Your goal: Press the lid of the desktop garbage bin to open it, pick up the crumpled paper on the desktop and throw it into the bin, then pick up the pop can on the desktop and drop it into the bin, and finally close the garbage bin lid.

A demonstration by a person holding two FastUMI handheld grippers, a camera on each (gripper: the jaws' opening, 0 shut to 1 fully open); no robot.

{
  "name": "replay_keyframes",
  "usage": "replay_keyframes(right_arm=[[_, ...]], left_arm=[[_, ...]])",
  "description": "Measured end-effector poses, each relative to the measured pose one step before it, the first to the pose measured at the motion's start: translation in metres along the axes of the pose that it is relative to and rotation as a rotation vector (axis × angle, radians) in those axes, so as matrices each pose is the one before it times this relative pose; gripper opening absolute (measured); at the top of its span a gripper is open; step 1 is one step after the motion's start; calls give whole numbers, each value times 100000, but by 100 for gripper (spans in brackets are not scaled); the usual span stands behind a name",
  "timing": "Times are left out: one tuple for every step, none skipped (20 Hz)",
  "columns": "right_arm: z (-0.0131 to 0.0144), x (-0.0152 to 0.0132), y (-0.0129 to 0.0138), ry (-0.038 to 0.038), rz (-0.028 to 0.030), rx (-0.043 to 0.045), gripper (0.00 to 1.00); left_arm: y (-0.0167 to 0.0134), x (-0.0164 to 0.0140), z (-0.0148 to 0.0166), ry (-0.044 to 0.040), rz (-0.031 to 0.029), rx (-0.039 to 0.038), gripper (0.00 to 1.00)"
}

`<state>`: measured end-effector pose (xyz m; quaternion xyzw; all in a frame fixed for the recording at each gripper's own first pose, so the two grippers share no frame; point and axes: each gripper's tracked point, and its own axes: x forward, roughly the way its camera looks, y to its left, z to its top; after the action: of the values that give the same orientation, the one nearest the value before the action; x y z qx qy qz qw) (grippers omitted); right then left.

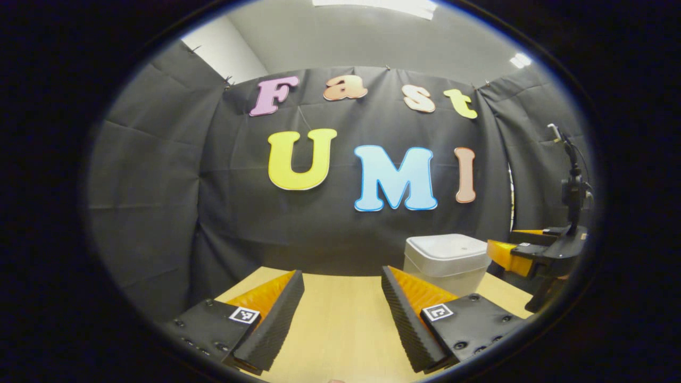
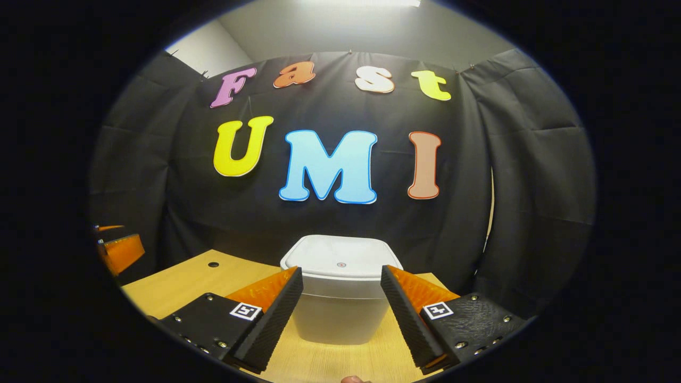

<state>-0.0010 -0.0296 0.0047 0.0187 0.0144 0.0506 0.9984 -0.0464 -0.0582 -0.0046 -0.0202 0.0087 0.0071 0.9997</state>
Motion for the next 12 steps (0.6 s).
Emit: replay_keyframes(right_arm=[[92, -608, 158, -451, -273, 477, 94], [140, -559, 23, -61, -442, 241, 94], [-155, -525, 121, 433, -337, 301, 94], [-83, -555, 223, 474, -3, 623, 94], [-160, -560, 349, 453, 252, 681, 94], [-50, -500, 310, -121, 221, 650, 94], [-102, -445, 282, -42, 303, 216, 94], [-101, -355, 292, 276, 127, -241, 94], [-186, -307, 138, 252, -48, -421, 94], [34, -212, 255, 118, 243, -647, 94], [-46, -140, 198, 390, -211, -842, 94], [-58, -115, 220, 558, -168, -891, 94]], left_arm=[[72, 38, -88, -247, -491, -100, 95], [69, 83, -242, 495, -332, 247, 96], [174, 121, -318, 694, -27, 589, 96], [179, -19, -34, -272, -203, 714, 96], [88, -14, -37, -487, -177, 732, 96], [173, 35, -251, -148, 28, 546, 95], [13, 34, -325, 159, -276, 249, 96], [-72, 112, -353, 456, -605, 324, 95], [-46, 115, -220, -38, -423, 304, 96], [8, 106, 0, -230, -558, 260, 96], [-10, 118, 14, -313, -474, 422, 95], [119, 135, -37, -310, -42, 479, 96]])
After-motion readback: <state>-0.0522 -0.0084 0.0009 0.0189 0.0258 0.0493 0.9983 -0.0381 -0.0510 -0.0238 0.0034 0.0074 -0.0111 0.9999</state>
